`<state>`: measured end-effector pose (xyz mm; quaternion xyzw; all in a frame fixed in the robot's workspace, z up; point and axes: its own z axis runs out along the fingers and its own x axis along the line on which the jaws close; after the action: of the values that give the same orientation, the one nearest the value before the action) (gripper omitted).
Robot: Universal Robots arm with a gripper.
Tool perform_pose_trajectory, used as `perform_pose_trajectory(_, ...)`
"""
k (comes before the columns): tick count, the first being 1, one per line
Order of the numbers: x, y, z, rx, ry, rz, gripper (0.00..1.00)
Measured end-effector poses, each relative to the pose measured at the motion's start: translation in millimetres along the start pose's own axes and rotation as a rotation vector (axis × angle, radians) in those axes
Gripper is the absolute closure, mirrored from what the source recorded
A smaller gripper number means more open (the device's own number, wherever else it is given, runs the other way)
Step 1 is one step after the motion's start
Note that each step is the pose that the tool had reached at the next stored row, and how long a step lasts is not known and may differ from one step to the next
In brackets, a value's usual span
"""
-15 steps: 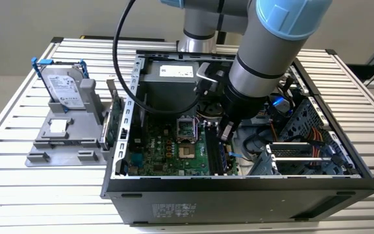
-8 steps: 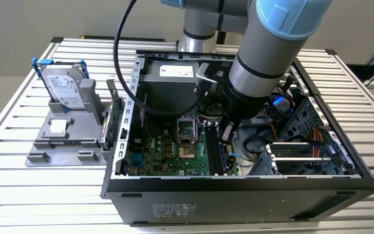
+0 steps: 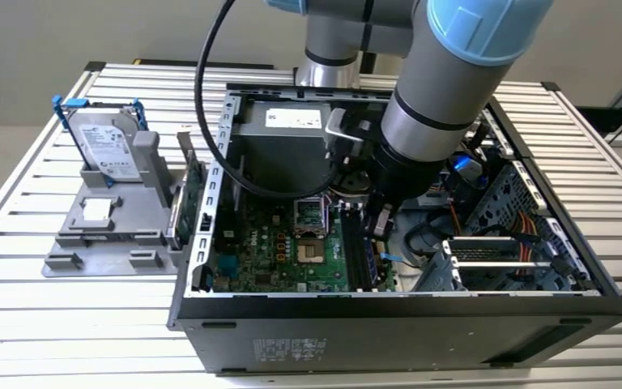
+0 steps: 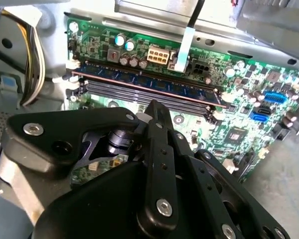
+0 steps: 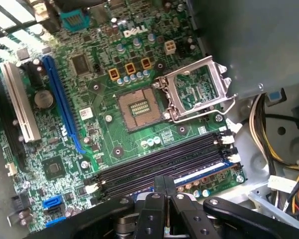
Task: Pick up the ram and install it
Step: 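Press down the ram until it locks into place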
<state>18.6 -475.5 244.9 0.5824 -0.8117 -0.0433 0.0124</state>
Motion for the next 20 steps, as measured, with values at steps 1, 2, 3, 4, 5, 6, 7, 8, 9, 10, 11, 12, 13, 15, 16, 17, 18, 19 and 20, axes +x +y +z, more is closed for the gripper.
perform_pose_trajectory(1,0.0,0.0,0.0,0.0,0.001,-0.013,1.0)
perform_pose_trajectory(2,0.0,0.0,0.0,0.0001,0.002,-0.028,1.0)
perform_pose_trajectory(3,0.0,0.0,0.1,0.0007,0.003,-0.044,1.0)
perform_pose_trajectory(4,0.0,-0.1,0.1,0.0015,0.0039,-0.059,1.0)
perform_pose_trajectory(5,0.0,-0.1,0.1,0.0024,0.0048,-0.074,1.0)
perform_pose_trajectory(6,0.0,0.0,0.1,0.0034,0.0055,-0.089,1.0)
perform_pose_trajectory(7,0.0,0.0,0.2,0.0046,0.0062,-0.102,1.0)
perform_pose_trajectory(8,0.0,0.0,0.2,0.006,0.0068,-0.116,1.0)
perform_pose_trajectory(9,0.0,0.0,0.2,0.0074,0.0075,-0.13,1.0)
perform_pose_trajectory(10,0.0,-0.1,0.3,0.0088,0.008,-0.144,1.0)
perform_pose_trajectory(11,0.0,-0.1,0.3,0.0105,0.0086,-0.158,1.0)
perform_pose_trajectory(12,0.0,-0.1,0.4,0.0123,0.009,-0.171,1.0)
perform_pose_trajectory(13,0.0,0.0,0.4,0.0146,0.0092,-0.184,1.0)
perform_pose_trajectory(15,0.0,-0.1,0.6,0.0202,0.0095,-0.206,1.0)
perform_pose_trajectory(16,0.0,-0.1,0.8,0.0229,0.0095,-0.216,1.0)
perform_pose_trajectory(17,0.0,-0.1,0.9,0.0255,0.0096,-0.224,1.0)
perform_pose_trajectory(18,-0.1,-0.1,1.2,0.0278,0.0095,-0.231,1.0)
perform_pose_trajectory(19,-0.2,-0.1,1.5,0.03,0.0094,-0.238,1.0)
perform_pose_trajectory(20,-0.2,-0.2,1.8,0.0318,0.0092,-0.244,1.0)
